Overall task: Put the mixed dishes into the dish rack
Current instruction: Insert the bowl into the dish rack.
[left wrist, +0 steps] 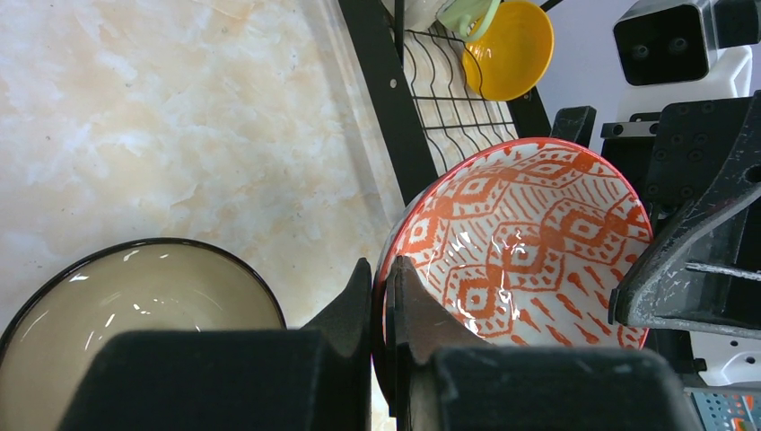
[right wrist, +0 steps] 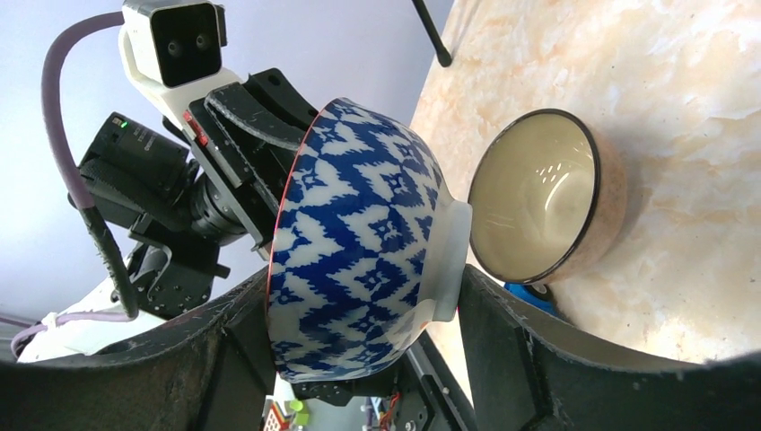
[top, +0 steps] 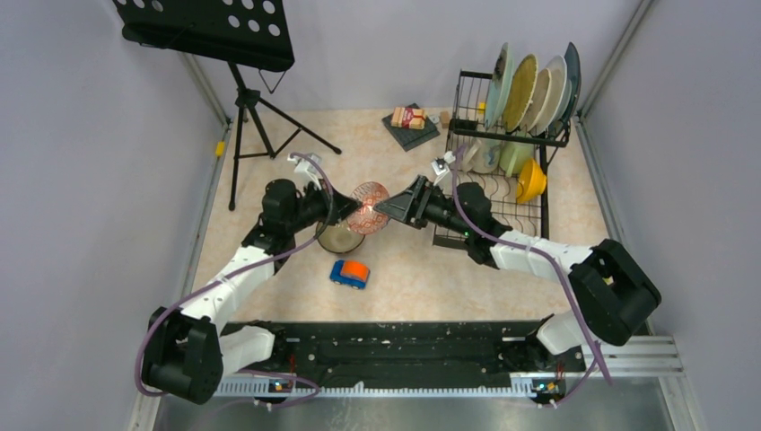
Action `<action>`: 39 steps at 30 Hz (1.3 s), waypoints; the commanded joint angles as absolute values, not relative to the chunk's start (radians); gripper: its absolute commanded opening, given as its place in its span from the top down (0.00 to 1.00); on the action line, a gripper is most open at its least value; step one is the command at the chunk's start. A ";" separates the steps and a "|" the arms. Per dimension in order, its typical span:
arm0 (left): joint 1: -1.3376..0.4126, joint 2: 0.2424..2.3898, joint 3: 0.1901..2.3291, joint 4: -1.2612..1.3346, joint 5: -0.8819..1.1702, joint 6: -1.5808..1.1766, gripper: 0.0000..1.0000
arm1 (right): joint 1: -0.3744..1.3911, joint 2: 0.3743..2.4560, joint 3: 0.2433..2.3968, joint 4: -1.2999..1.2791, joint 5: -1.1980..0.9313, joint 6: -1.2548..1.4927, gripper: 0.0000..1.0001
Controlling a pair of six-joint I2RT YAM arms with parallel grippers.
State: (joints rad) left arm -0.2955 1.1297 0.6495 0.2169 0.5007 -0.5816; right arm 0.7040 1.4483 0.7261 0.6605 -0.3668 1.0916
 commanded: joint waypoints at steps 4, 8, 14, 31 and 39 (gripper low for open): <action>-0.292 1.132 0.651 0.280 0.515 -0.586 1.00 | 0.710 1.385 0.738 0.731 -0.387 1.068 0.45; -0.293 1.140 0.656 0.279 0.521 -0.585 0.91 | 0.709 1.380 0.746 0.708 -0.381 1.052 0.50; -0.292 1.153 0.662 0.279 0.533 -0.586 0.76 | 0.710 1.360 0.755 0.642 -0.348 1.019 0.58; -0.293 1.147 0.665 0.256 0.511 -0.578 0.66 | 0.707 1.334 0.773 0.521 -0.276 0.968 0.63; -0.293 1.132 0.663 0.235 0.491 -0.568 0.65 | 0.694 1.260 0.783 0.384 -0.178 0.895 0.65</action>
State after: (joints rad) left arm -0.2955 1.1568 0.6483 0.2226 0.5037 -0.5804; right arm 0.7036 1.3441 0.7265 0.4000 -0.2440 0.9493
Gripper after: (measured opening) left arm 0.351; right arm 0.652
